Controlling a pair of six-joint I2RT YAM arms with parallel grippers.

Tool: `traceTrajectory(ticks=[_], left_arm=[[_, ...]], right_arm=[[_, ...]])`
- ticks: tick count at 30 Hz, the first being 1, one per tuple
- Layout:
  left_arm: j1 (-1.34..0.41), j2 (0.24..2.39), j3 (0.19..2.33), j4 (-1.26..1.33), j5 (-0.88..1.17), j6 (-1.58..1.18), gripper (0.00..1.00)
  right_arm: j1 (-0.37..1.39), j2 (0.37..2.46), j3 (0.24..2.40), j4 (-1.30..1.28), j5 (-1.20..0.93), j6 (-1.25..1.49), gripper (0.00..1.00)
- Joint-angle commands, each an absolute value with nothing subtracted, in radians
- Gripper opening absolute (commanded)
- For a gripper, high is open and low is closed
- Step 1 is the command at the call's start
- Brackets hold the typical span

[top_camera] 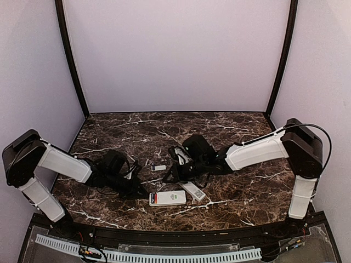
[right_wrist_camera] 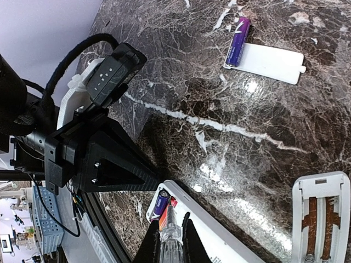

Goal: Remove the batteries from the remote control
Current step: Remove the battery from the remote control without the battery cover.

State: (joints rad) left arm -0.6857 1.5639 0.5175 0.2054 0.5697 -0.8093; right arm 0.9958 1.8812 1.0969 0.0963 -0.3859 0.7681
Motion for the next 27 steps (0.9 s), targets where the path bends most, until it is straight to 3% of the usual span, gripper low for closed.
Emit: traceTrajectory(ticks=[1,16,27], left_arm=[[-0.692,1.581,0.523,0.232,0.594,-0.808,0.07],[-0.693,1.599,0.522,0.238,0.593,-0.812,0.01],[-0.693,1.596,0.519,0.24,0.587,-0.817,0.01]], right_arm=[[1.005,1.921,1.138,0.093,-0.4,0.762,0.0],[0.983,1.934,1.1,0.299,-0.633,0.832,0.0],[0.998,1.934,1.092,0.264,-0.7,0.828,0.0]])
